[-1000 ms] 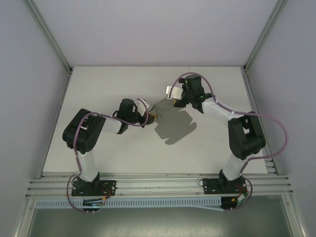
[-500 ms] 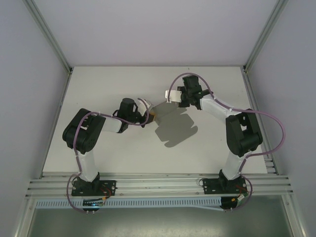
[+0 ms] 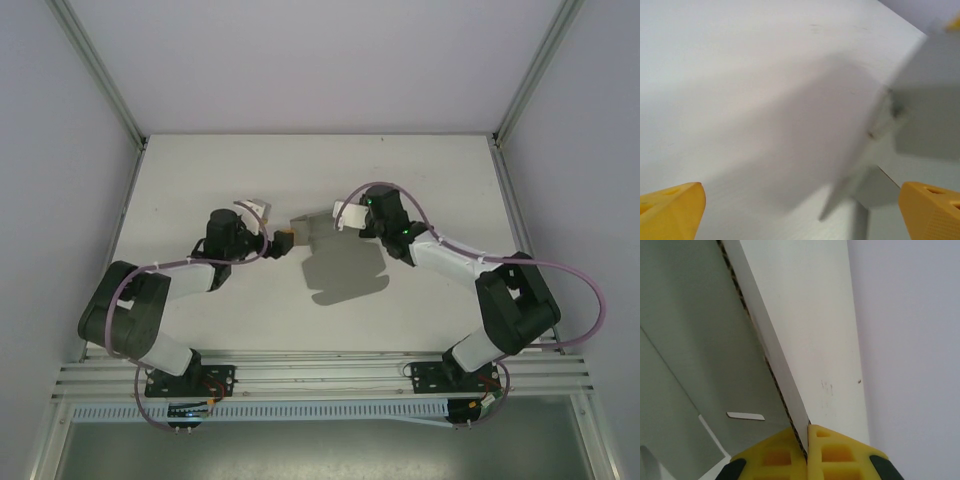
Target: Assemble paper box
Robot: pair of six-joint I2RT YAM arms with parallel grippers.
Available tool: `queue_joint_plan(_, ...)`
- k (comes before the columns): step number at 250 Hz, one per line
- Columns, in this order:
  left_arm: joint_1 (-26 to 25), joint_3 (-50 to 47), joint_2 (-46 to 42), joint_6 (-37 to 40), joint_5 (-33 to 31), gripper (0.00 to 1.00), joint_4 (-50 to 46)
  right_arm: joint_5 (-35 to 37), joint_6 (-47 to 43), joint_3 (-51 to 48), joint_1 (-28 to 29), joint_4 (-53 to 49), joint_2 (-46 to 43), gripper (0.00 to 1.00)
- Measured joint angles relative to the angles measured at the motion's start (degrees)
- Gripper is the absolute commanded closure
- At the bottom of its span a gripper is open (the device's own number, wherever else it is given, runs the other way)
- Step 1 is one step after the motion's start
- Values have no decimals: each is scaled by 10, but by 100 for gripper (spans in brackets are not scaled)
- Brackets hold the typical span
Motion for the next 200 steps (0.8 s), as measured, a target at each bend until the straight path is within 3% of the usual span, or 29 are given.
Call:
queue_joint_plan(68,4,95,5,-61,29,2,-76,69,45,9,23,-2,-1,100)
queue_joint_plan(115,6,222,85,-64,30,2,-188,90,45,3,43,10,-7,100)
queue_joint_plan(200,-20,238,92,-59,24,1,-306,122,47,-8,44,28,-8,100)
